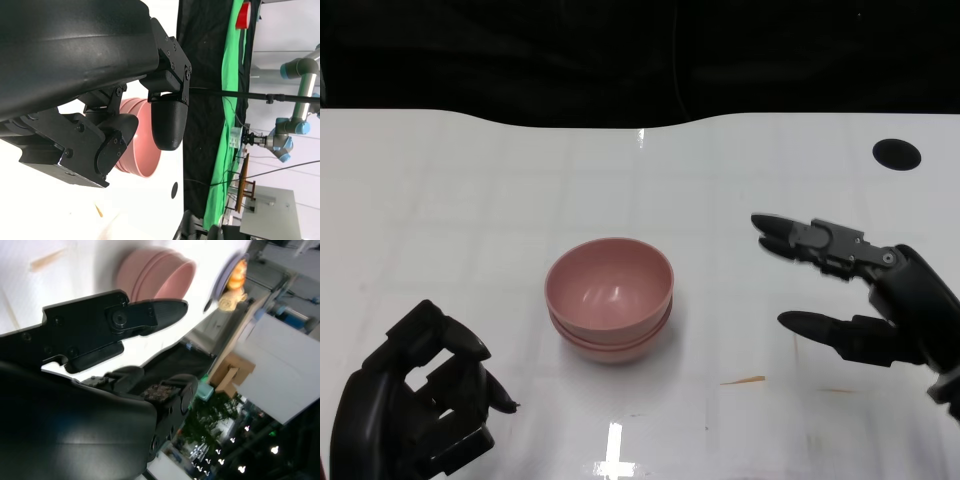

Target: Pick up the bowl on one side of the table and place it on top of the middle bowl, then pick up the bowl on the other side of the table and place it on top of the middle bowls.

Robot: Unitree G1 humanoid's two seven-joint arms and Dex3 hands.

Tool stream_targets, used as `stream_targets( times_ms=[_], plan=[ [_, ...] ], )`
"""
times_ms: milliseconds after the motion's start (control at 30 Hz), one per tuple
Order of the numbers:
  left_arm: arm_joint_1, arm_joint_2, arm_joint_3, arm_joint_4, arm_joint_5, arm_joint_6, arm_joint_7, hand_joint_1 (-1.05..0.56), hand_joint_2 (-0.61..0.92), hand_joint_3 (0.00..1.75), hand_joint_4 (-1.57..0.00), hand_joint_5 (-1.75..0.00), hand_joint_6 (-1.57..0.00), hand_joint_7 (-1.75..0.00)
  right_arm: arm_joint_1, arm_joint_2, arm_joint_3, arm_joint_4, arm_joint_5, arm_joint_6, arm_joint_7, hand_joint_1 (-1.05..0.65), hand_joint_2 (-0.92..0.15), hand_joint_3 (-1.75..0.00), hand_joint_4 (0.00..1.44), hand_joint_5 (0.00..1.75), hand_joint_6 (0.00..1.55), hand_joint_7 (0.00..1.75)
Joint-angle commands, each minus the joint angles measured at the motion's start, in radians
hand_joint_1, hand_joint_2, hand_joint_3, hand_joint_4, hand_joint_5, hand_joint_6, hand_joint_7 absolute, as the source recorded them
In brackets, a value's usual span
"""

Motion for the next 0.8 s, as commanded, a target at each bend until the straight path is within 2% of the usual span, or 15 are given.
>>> stream_targets(
  times_ms=[33,100,167,267,367,467,500,533,567,600,667,733,767,800],
  plan=[
    [0.009,0.018,0.009,-0.011,-0.001,0.003,-0.004,0.05,0.67,1.29,-0.74,-1.75,-0.58,-1.75,0.087,0.030,-0.060,-0.153,0.139,0.176,0.035,-0.38,-0.92,-0.13,0.88,0.18,0.76,0.09],
    [0.010,0.018,0.010,-0.015,0.000,0.003,-0.001,0.05,0.67,1.29,-0.73,-1.75,-0.58,-1.75,0.152,0.071,-0.090,-0.250,0.286,0.335,0.050,-0.35,-0.92,-0.12,0.94,0.19,0.79,0.09],
    [0.011,0.018,0.011,-0.018,0.004,0.004,0.005,0.05,0.67,1.28,-0.74,-1.75,-0.58,-1.75,0.223,0.114,-0.113,-0.336,0.418,0.474,0.050,-0.34,-0.92,-0.12,1.07,0.26,0.89,0.13],
    [0.009,0.021,0.018,-0.014,-0.008,0.009,-0.002,0.05,0.67,1.29,-0.74,-1.75,-0.58,-1.75,0.291,0.146,-0.138,-0.392,0.477,0.557,0.080,-0.31,-0.92,-0.15,1.12,0.33,0.95,0.13],
    [0.008,0.023,0.024,-0.009,-0.014,0.004,-0.008,0.04,0.66,1.29,-0.74,-1.75,-0.58,-1.75,0.329,0.182,-0.167,-0.409,0.517,0.629,0.097,-0.32,-0.92,-0.13,1.08,0.49,1.02,0.11],
    [0.007,0.025,0.030,-0.006,-0.019,0.006,-0.007,0.03,0.66,1.29,-0.74,-1.75,-0.58,-1.75,0.349,0.211,-0.199,-0.423,0.566,0.718,0.094,-0.32,-0.92,-0.10,0.96,0.75,1.06,0.07],
    [0.007,0.027,0.032,-0.005,-0.021,0.006,-0.007,0.03,0.66,1.29,-0.74,-1.75,-0.58,-1.75,0.358,0.223,-0.209,-0.426,0.575,0.737,0.088,-0.32,-0.92,-0.09,0.95,0.78,1.07,0.07],
    [0.006,0.029,0.034,-0.003,-0.023,0.006,-0.008,0.03,0.66,1.29,-0.74,-1.75,-0.58,-1.75,0.371,0.240,-0.222,-0.431,0.585,0.756,0.071,-0.31,-0.92,-0.10,0.92,0.86,1.08,0.07],
    [0.005,0.031,0.036,-0.001,-0.026,0.007,-0.010,0.03,0.66,1.29,-0.73,-1.75,-0.58,-1.75,0.381,0.257,-0.233,-0.437,0.594,0.772,0.057,-0.29,-0.92,-0.11,0.87,1.01,1.10,0.07],
    [0.004,0.033,0.038,0.000,-0.029,0.007,-0.012,0.02,0.66,1.29,-0.73,-1.75,-0.58,-1.75,0.390,0.272,-0.244,-0.439,0.599,0.781,0.051,-0.28,-0.92,-0.11,0.85,1.07,1.10,0.07],
    [0.004,0.038,0.043,0.002,-0.035,0.008,-0.018,0.02,0.65,1.30,-0.73,-1.75,-0.58,-1.75,0.402,0.291,-0.262,-0.437,0.598,0.789,0.055,-0.26,-0.92,-0.20,0.79,1.27,1.12,0.09],
    [0.004,0.044,0.047,0.007,-0.040,0.004,-0.027,0.02,0.65,1.30,-0.72,-1.75,-0.58,-1.75,0.418,0.299,-0.278,-0.426,0.584,0.787,0.070,-0.23,-0.89,-0.31,0.76,1.38,1.13,0.14],
    [0.004,0.047,0.050,0.008,-0.044,0.003,-0.032,0.02,0.65,1.30,-0.72,-1.75,-0.58,-1.75,0.426,0.303,-0.285,-0.419,0.570,0.777,0.075,-0.20,-0.82,-0.52,0.73,1.49,1.09,0.29],
    [0.004,0.050,0.053,0.009,-0.047,0.002,-0.035,0.02,0.65,1.30,-0.72,-1.75,-0.58,-1.75,0.432,0.308,-0.289,-0.414,0.559,0.770,0.079,-0.18,-0.77,-0.67,0.73,1.54,1.00,0.53]
  ],
)
